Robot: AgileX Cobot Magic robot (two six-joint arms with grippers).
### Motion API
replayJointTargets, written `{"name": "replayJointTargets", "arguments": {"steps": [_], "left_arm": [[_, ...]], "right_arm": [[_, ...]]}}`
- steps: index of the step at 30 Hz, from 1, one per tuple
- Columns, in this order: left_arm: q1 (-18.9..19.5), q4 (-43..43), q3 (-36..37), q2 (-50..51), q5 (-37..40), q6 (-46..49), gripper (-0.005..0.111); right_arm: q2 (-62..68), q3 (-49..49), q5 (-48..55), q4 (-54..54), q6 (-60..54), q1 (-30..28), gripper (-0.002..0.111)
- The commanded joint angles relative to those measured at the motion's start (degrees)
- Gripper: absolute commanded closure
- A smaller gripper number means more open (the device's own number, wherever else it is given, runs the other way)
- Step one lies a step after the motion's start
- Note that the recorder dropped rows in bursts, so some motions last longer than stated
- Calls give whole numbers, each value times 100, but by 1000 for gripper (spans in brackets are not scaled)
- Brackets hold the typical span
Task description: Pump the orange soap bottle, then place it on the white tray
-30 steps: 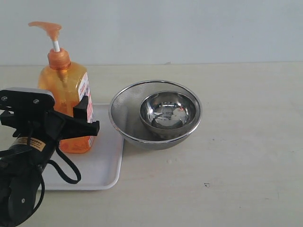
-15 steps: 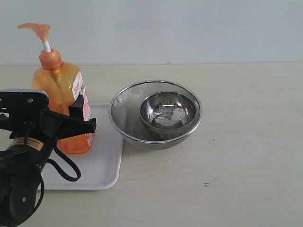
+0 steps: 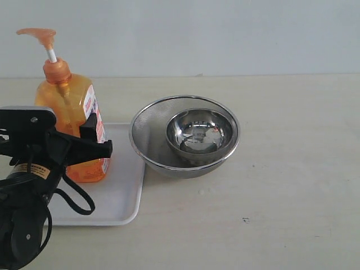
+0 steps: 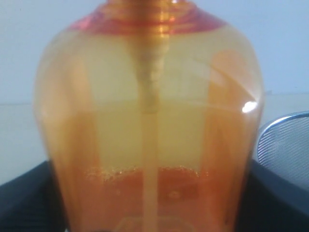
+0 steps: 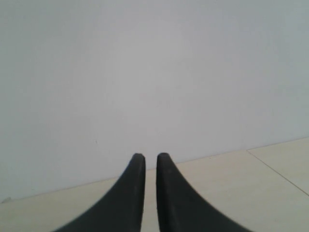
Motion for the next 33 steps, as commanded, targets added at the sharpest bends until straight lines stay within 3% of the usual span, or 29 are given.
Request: {"name": "replayJointTargets", "arguments": {"steps": [1, 6, 10, 26, 33], "left_arm": [[5, -175, 78, 101, 379, 183, 50], [5, -175, 78, 101, 379, 119, 22], [5, -162, 78, 101, 379, 119, 13], [5, -122, 78, 101, 379, 119, 11], [-239, -174, 78, 101, 379, 427, 11]], "right_arm": [[-34, 9, -41, -26, -10, -17, 102], [-34, 9, -41, -26, -10, -17, 102], [-34, 9, -41, -26, -10, -17, 102], [-34, 9, -41, -26, -10, -17, 102], [-34, 9, -41, -26, -10, -17, 102]]}}
